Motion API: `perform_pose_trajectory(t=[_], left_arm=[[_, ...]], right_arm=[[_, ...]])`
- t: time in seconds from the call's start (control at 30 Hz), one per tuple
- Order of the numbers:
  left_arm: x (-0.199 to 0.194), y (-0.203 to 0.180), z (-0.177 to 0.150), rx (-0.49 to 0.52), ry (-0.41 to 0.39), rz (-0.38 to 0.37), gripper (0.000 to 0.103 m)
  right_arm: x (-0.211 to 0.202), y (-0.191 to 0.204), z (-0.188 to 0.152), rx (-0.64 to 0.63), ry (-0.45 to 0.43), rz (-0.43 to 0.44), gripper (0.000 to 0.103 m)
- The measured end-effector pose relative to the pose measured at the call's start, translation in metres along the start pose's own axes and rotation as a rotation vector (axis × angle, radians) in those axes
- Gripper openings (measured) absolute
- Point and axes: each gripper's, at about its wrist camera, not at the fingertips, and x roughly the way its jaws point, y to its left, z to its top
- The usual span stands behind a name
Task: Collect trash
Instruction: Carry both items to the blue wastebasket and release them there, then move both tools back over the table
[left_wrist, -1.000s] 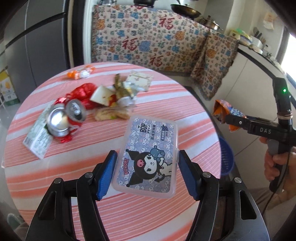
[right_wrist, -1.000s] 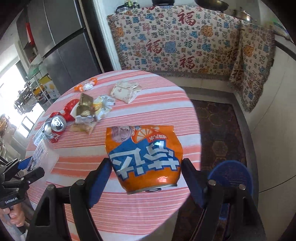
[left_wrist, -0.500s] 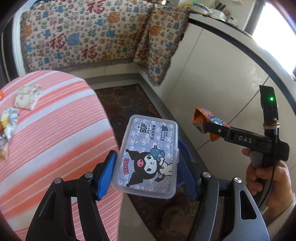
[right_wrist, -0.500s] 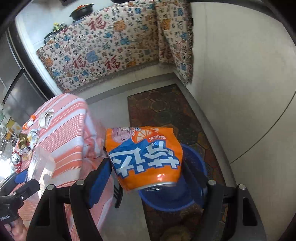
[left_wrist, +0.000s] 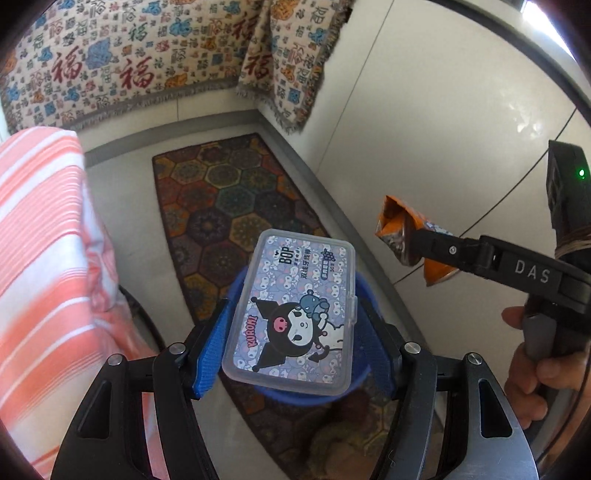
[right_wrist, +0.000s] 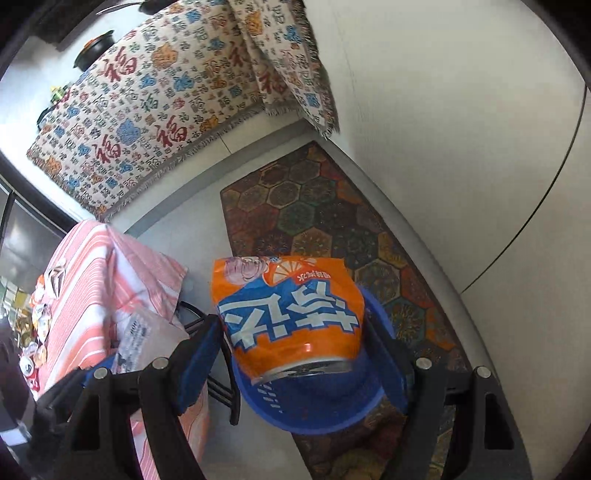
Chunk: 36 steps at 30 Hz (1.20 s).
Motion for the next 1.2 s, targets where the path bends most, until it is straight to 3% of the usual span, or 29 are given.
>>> perform_pose_trajectory(t=[0.17,0.23,0.27,0.37,0.6,0.73,0.9,1.03,1.2], left_arm=[[0.021,-0.007,-0.002,0.009,0.007,0.004,0.07],[0.031,-0.009,0.0,0.003,0.014,0.001,0.082],[0.034,-0.01,0.0,-0.004,0.01,0.0,0.092],[0.037,-0.006,0.004,-0.03,-0.005,0.002,0.094],[-0.025,0.005,-0.003,-0.03,-0.115,0.011,0.094],[-0.078,0.022,-0.019,-0.044,-0.158,0.033,0.094],[-0.132,0.062,-0.063,-0.071,-0.136,0.12,0.095],[-0.161,0.109,-0.104,-0.106,-0.113,0.229,0.095],[-0.182,0.183,-0.153,-0.222,-0.082,0.363,0.095]], right_arm=[[0.016,-0.011,0.006,0.037,0.007,0.027,0.08],[0.02,-0.016,0.006,0.058,0.0,0.051,0.081],[0.022,-0.018,0.007,0.069,-0.001,0.066,0.084],[0.022,-0.018,0.009,0.076,-0.017,0.067,0.086],[-0.02,-0.002,0.013,-0.027,-0.194,0.0,0.086],[-0.045,0.028,0.013,-0.14,-0.308,-0.034,0.086],[-0.064,0.086,0.003,-0.318,-0.389,-0.031,0.086],[-0.07,0.142,-0.02,-0.45,-0.389,0.019,0.086],[-0.065,0.219,-0.064,-0.581,-0.318,0.135,0.086]])
